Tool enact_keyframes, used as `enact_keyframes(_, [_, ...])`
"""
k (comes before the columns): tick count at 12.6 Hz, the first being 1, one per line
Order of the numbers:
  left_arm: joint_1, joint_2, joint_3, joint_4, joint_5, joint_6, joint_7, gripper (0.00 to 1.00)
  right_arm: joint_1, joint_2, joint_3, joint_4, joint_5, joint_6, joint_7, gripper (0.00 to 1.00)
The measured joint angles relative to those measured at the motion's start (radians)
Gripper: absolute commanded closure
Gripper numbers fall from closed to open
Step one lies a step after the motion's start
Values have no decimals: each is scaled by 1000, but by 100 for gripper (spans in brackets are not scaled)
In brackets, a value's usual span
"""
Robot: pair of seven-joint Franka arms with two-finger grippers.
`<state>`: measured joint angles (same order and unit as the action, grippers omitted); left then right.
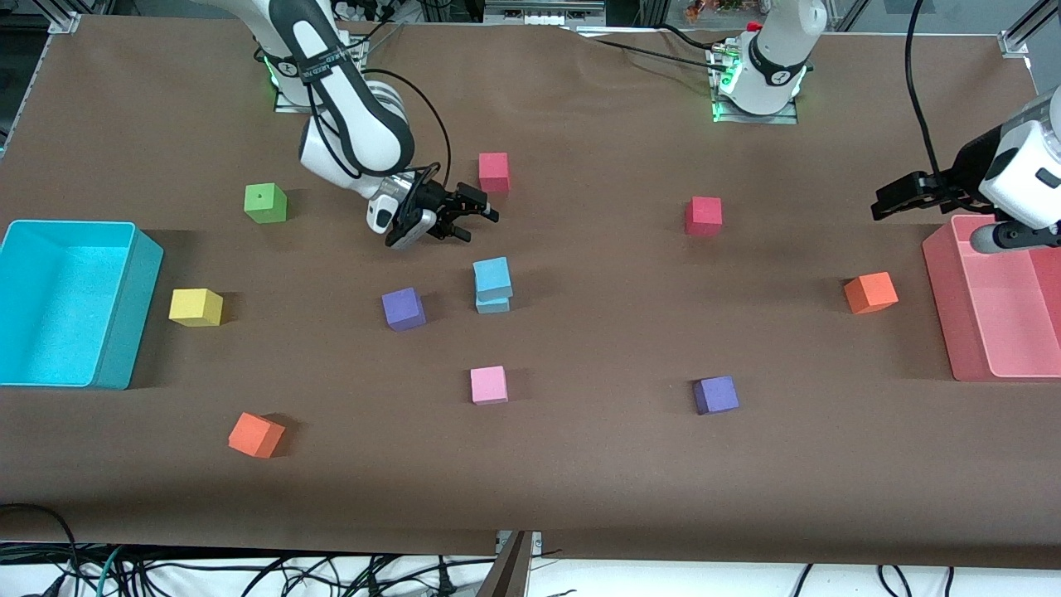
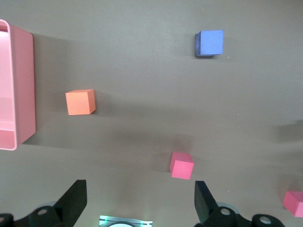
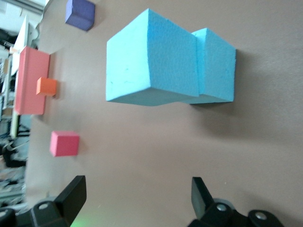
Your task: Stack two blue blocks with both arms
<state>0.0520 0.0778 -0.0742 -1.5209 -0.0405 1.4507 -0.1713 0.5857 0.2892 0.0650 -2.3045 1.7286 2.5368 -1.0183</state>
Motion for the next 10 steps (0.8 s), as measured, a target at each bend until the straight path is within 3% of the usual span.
enact_keyframes(4, [4,-13,6,0,46,-11,18,0,-42,-43,-110,24,-514,-226,279,2])
enact_keyframes(7, [4,-18,6,0,74,-23,21,0,-123,-102,-123,114,-990,-412,535,1])
enact_keyframes(10, [4,-18,6,0,79,-24,21,0,-207,-160,-124,258,-1398,-633,720,1])
